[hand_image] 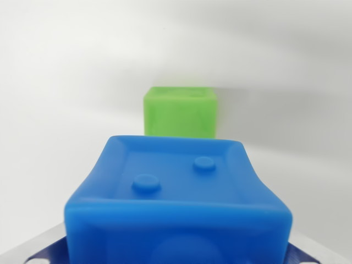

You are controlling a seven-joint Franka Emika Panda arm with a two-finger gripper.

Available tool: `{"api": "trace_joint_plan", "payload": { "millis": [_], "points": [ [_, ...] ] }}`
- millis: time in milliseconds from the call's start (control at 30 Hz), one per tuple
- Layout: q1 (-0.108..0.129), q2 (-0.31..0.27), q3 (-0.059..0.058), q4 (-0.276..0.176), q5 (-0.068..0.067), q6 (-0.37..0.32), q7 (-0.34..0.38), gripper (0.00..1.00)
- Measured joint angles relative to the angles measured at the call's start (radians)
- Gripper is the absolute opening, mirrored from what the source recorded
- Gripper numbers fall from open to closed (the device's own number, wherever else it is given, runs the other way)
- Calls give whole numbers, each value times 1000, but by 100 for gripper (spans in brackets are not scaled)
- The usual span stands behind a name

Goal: Stack cube

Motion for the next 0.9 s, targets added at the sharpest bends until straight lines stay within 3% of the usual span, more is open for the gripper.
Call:
{"api": "trace_joint_plan", "payload": {
  "millis": [433, 900],
  "points": [
    [1, 71, -3, -2, -8, 72, 1, 0],
    [11, 133, -14, 0, -12, 130, 2, 0]
  ]
}}
